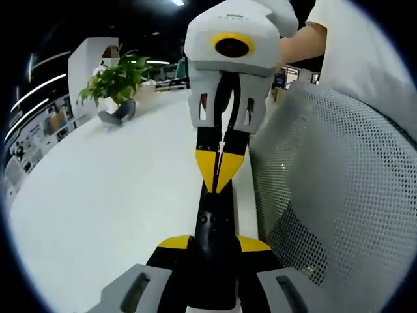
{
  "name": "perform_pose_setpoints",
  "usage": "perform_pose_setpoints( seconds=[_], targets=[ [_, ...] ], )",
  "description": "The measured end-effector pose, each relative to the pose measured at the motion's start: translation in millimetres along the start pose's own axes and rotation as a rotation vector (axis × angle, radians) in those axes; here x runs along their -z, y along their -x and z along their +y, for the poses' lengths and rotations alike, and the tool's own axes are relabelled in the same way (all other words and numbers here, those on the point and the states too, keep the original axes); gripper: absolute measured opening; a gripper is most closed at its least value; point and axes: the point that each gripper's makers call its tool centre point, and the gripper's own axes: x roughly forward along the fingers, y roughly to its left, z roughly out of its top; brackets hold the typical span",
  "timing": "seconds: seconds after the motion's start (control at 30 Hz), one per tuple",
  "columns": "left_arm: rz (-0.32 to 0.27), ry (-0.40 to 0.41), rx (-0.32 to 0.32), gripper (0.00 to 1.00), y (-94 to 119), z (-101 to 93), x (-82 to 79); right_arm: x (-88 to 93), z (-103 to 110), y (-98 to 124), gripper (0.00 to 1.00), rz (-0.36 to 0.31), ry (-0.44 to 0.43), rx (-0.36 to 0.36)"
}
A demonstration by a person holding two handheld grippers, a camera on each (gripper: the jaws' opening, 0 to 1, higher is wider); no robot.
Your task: Press the specified remote control buttons in sequence, fully releasing each button before pressing the next.
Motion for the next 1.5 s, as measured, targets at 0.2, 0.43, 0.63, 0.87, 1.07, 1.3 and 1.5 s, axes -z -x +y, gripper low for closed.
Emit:
perform_pose_setpoints(
  seconds=[0.2,0.43,0.63,0.87,1.07,1.3,1.5],
  targets=[
    [-0.025,-0.003,0.023,0.25,0.8,-0.4,-0.4,-3.7,2.7,1.8,0.01,-0.041,-0.021,0.0],
    [-0.02,0.007,0.02,0.25,1.4,-1.0,-0.8,-5.8,5.8,-5.7,0.08,-0.005,0.021,-0.001],
    [-0.02,0.01,0.016,0.25,1.2,-0.8,-0.7,-4.8,7.7,-6.3,0.09,0.053,0.085,0.013],
    [-0.023,-0.004,0.019,0.25,1.3,-1.4,-0.7,-3.5,5.9,-6.2,0.08,0.103,0.047,-0.009],
    [-0.024,0.009,0.004,0.25,1.0,-0.6,0.2,-5.3,5.6,-3.6,0.09,-0.038,0.02,0.017],
    [-0.031,0.009,0.007,0.25,0.3,-0.2,0.2,-7.2,11.1,-4.5,0.07,-0.056,0.165,0.037],
    [-0.039,0.01,0.005,0.25,0.2,-0.1,-0.2,-8.2,7.9,-5.5,0.07,-0.017,0.134,-0.027]
  ],
)
